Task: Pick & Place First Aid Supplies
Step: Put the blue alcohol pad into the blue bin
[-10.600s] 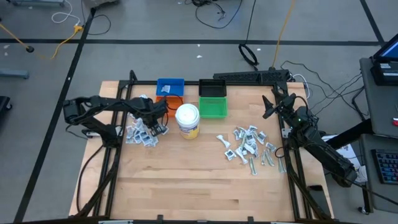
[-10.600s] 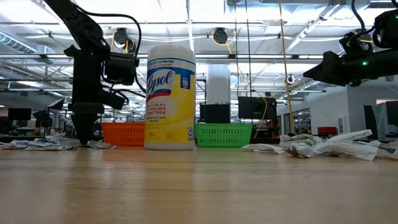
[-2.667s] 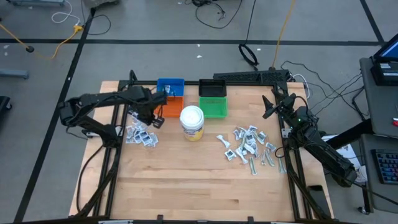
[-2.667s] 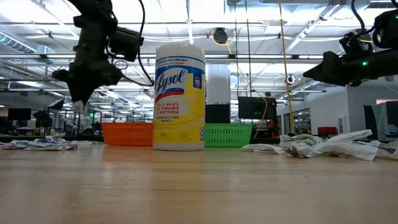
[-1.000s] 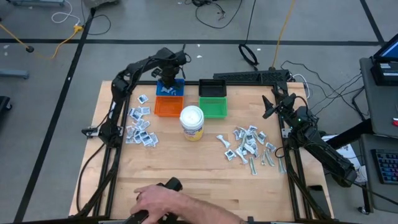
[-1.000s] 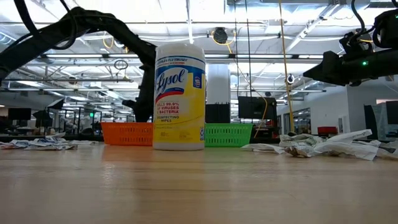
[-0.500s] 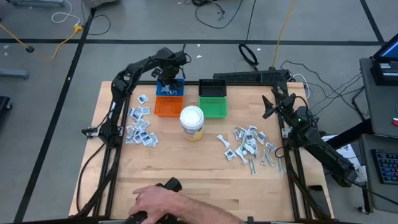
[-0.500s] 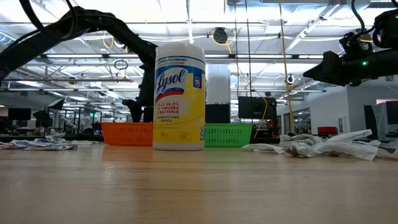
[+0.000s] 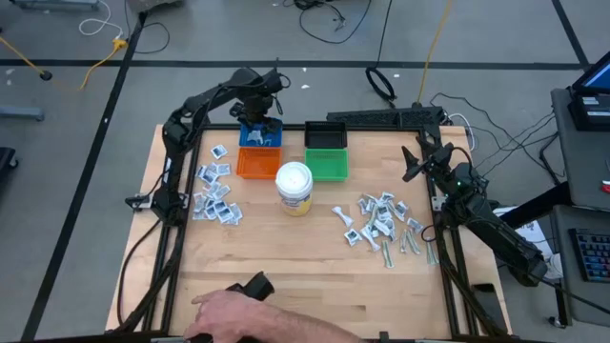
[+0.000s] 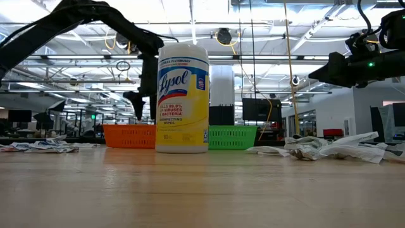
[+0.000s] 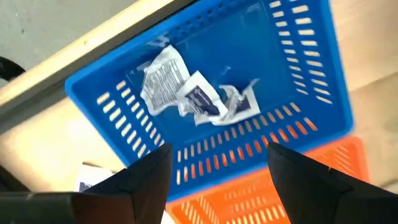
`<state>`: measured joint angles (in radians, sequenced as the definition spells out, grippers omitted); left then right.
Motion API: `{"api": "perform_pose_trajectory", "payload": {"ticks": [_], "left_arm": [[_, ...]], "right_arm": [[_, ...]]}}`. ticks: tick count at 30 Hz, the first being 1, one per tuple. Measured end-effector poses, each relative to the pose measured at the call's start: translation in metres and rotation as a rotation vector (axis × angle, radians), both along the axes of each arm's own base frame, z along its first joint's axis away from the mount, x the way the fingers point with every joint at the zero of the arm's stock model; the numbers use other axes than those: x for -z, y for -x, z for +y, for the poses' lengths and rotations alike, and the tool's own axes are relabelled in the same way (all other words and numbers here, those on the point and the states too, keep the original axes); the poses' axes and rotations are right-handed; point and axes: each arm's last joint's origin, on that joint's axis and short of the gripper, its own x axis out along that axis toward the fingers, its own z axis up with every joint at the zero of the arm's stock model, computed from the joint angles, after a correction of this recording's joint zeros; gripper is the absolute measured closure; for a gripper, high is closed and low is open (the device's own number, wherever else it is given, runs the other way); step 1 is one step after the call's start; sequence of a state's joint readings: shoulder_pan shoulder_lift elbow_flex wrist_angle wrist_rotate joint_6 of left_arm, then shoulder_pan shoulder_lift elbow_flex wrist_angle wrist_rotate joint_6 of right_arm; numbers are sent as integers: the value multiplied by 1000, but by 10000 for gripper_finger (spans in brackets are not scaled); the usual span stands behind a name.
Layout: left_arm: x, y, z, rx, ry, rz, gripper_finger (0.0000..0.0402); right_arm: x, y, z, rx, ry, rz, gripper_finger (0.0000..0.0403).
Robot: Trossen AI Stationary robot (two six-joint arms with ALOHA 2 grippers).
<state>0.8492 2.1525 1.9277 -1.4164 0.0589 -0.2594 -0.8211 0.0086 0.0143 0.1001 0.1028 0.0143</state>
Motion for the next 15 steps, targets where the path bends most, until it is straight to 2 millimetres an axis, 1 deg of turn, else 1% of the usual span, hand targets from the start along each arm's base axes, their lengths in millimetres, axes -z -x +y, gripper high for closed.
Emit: {"api": "perform_pose_trajectory", "payload": {"ticks": [3,5,10,15], "left_arm": [[-9,0,-11,5,-3,-3,150],[-15,1,-23,22,-11,-11,153],[-23,8,-64,73,-18,-47,146],[-27,24,-111,82,-20,-57,129]], "right_arm": [[0,0,0,0,-1,0,131],[0,0,0,0,0,0,130],[0,0,0,0,-1,0,129],[0,0,0,0,-1,0,129]]}}
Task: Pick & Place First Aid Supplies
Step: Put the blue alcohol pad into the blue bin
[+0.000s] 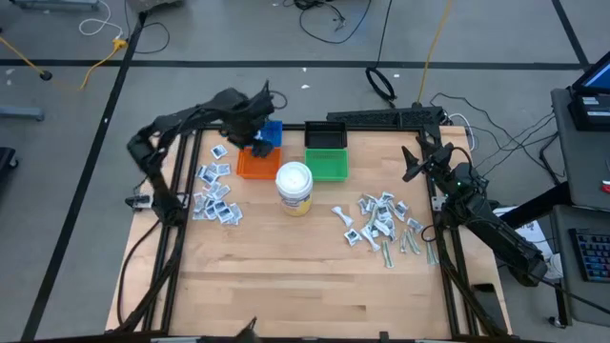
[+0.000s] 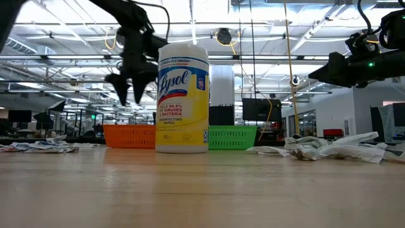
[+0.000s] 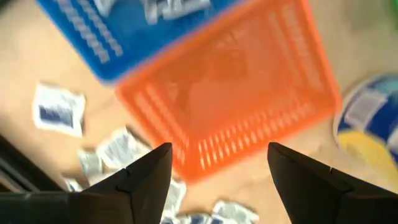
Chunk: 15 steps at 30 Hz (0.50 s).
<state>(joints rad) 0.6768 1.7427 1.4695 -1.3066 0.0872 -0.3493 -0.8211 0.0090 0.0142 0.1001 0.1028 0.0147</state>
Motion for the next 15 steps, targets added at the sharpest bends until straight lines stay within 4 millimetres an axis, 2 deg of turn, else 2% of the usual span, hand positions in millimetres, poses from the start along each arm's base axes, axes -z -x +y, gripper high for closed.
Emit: {"api": "perform_pose_trajectory", "payload": {"ticks": [8,15], "left_arm": [[11,36,-66,-60,24,37,123],[20,63,-110,-117,62,50,134]], "right_arm": [[0,0,0,0,0,0,128],[0,0,0,0,0,1,129]]}}
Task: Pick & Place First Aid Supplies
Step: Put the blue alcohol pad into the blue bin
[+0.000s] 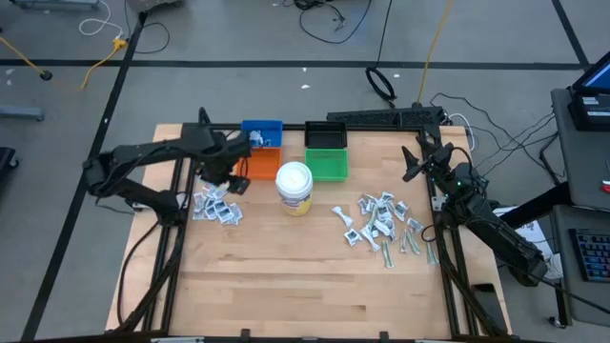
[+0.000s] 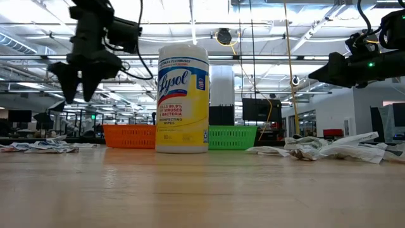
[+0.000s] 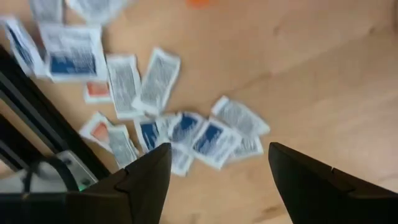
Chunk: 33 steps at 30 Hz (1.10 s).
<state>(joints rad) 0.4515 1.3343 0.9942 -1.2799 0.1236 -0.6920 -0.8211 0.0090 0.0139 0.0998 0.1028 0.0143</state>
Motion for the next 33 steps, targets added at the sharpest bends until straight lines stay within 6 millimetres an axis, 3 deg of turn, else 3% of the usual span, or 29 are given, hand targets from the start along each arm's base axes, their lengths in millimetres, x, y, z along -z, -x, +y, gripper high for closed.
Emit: {"api": "perform_pose_trajectory", "payload": {"ticks": [8,14,24,33], "left_arm": [[10,14,-36,-42,20,27,135],[35,15,-51,-63,19,66,144],[81,20,-56,-110,15,115,151],[90,12,-53,-98,3,78,149]], "right_arm": [[0,0,0,0,1,-1,131],[0,0,0,0,0,-1,132],[0,0,0,0,0,-1,132],[0,0,0,0,0,-1,133]]}}
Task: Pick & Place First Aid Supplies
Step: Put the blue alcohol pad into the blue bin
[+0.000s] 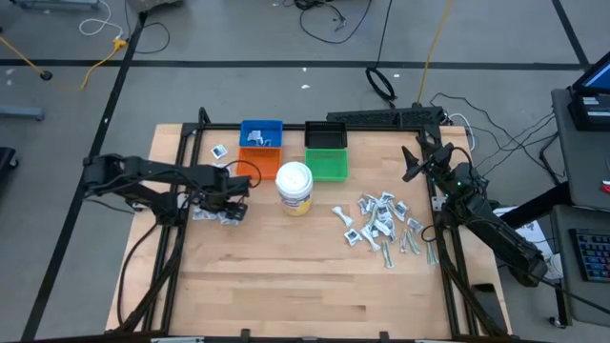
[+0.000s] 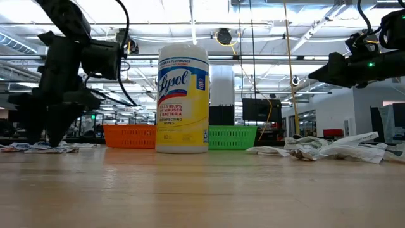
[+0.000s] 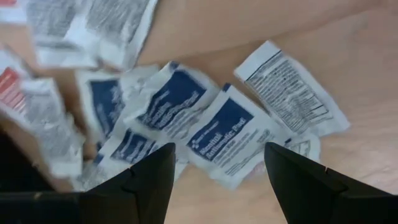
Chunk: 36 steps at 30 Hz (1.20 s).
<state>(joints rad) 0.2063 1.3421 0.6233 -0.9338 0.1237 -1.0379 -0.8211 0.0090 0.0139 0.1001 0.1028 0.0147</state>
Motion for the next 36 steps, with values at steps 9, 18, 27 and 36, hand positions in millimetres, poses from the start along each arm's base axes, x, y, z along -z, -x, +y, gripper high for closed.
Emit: {"api": "perform_pose_trajectory", "payload": {"ticks": [9,18,27,36], "left_arm": [[7,-3,2,22,21,25,155],[7,-2,2,21,21,31,249],[6,1,6,16,65,35,307],[1,7,7,7,79,38,309]], "right_arm": [[0,0,0,0,0,0,129],[0,0,0,0,0,0,130],[0,0,0,0,0,0,132],[0,0,0,0,0,0,132]]}}
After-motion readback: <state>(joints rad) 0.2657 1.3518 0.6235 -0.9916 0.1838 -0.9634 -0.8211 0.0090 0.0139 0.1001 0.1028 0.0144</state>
